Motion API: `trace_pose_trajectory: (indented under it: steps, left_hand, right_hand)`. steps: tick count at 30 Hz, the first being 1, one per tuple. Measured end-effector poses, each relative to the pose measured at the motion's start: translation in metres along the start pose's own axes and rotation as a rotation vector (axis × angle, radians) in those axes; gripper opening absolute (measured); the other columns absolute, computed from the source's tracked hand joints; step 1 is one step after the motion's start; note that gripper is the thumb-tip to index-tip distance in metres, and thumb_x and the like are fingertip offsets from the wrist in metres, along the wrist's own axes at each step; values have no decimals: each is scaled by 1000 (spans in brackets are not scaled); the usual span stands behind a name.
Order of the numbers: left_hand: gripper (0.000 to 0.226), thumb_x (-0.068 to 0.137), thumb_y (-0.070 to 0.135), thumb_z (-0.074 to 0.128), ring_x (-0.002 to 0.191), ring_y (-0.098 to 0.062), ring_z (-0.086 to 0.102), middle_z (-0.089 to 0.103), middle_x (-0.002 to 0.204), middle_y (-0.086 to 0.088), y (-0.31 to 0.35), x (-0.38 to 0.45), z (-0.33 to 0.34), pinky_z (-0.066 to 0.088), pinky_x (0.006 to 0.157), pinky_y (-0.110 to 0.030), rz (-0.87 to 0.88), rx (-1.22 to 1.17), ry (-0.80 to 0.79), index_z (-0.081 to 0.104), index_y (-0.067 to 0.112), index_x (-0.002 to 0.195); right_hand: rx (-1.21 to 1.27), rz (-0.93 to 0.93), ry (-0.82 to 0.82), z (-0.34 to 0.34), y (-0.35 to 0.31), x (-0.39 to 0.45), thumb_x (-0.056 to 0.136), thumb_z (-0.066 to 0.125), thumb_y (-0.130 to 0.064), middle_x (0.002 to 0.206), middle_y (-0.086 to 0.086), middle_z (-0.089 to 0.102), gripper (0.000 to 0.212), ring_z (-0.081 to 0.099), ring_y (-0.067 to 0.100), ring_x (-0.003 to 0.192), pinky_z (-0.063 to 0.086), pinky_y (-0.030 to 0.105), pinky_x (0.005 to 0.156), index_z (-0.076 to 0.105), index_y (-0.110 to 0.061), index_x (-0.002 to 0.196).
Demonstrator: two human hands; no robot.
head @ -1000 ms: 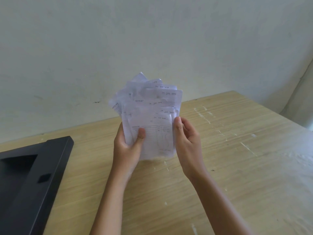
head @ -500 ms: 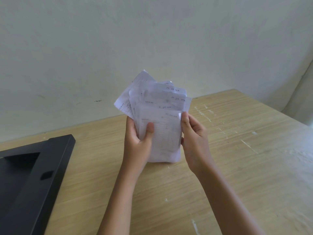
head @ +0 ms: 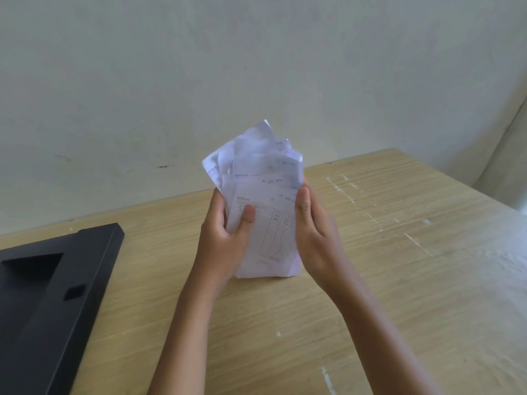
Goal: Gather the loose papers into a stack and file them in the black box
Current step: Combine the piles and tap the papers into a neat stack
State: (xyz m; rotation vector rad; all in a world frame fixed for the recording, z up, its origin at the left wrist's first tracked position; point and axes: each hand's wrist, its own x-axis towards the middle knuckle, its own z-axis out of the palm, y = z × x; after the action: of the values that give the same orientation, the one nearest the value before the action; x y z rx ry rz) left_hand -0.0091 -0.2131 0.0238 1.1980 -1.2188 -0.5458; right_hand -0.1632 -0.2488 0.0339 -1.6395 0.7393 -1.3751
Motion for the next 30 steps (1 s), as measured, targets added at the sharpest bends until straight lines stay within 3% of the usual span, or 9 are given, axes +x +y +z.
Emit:
trace_pose_trajectory:
  steps: [2, 5, 8, 11, 16, 20, 22, 25, 30]
  left_hand:
    - [27, 98, 34, 64, 103, -5, 70, 73, 111, 16, 0, -1, 3, 55, 78, -20, 16, -28, 83, 60, 43, 122]
    - [17, 98, 29, 64, 94, -10, 72, 76, 101, 10, -3, -4, 5, 57, 73, -23, 3, -53, 160, 65, 41, 110]
    - [19, 97, 27, 66, 94, -11, 73, 76, 101, 9, -4, -3, 3, 60, 75, -26, -24, -109, 153, 67, 43, 107]
    - [18, 96, 30, 67, 95, -6, 73, 77, 102, 12, -4, -2, 2, 56, 74, -18, -31, -120, 135, 67, 45, 107]
    - [12, 95, 34, 68, 91, -6, 73, 77, 100, 10, -4, -5, -3, 55, 72, -18, -68, -146, 113, 68, 42, 104]
    - [9, 93, 40, 68, 94, -14, 74, 78, 103, 5, -5, -8, -4, 59, 75, -28, -116, -188, 82, 71, 40, 102]
    - [11, 94, 37, 68, 96, -15, 74, 78, 105, 5, -3, -8, -4, 61, 78, -32, -111, -204, 61, 71, 43, 103]
    - [16, 95, 36, 67, 101, -19, 73, 76, 110, 5, 0, -8, -6, 63, 82, -38, -103, -200, 15, 68, 43, 109]
    - [27, 91, 33, 75, 102, -14, 74, 76, 113, 4, 6, -5, -17, 59, 73, -24, -96, -229, -39, 67, 39, 115]
  right_hand:
    - [-5, -11, -36, 4, -2, -2, 112, 26, -29, 131, -7, 66, 41, 59, 11, 126, 48, 42, 105, 56, -20, 139]
    - [-13, 12, -3, 1, -11, -1, 110, 28, -30, 142, -15, 58, 40, 49, 1, 134, 42, 32, 111, 50, -25, 144]
    - [-423, -217, 179, -6, -38, 17, 109, 34, -32, 158, -2, 40, 49, 32, 12, 147, 26, 39, 121, 34, -17, 156]
    - [-777, -458, 42, 3, -75, 44, 104, 35, -40, 157, -5, 41, 51, 32, 20, 147, 24, 57, 119, 37, -30, 154]
    - [-1162, -332, -190, 2, -83, 54, 102, 27, -52, 160, -14, 34, 48, 19, 16, 152, 7, 74, 114, 47, -43, 144]
    - [-1080, -221, -165, -9, -71, 46, 102, 28, -51, 148, -15, 50, 47, 34, 18, 143, 12, 71, 115, 52, -38, 140]
    - [-959, -185, -149, -13, -65, 44, 102, 32, -46, 133, -11, 63, 42, 49, 22, 129, 29, 62, 113, 57, -36, 135]
    - [-594, -77, -106, -17, -59, 45, 104, 43, -34, 101, -8, 72, 27, 65, 15, 93, 50, 33, 78, 65, -31, 118]
    - [-138, 22, -32, -5, -58, 43, 104, 52, -23, 97, 3, 69, 15, 63, 16, 83, 52, 36, 69, 65, -19, 101]
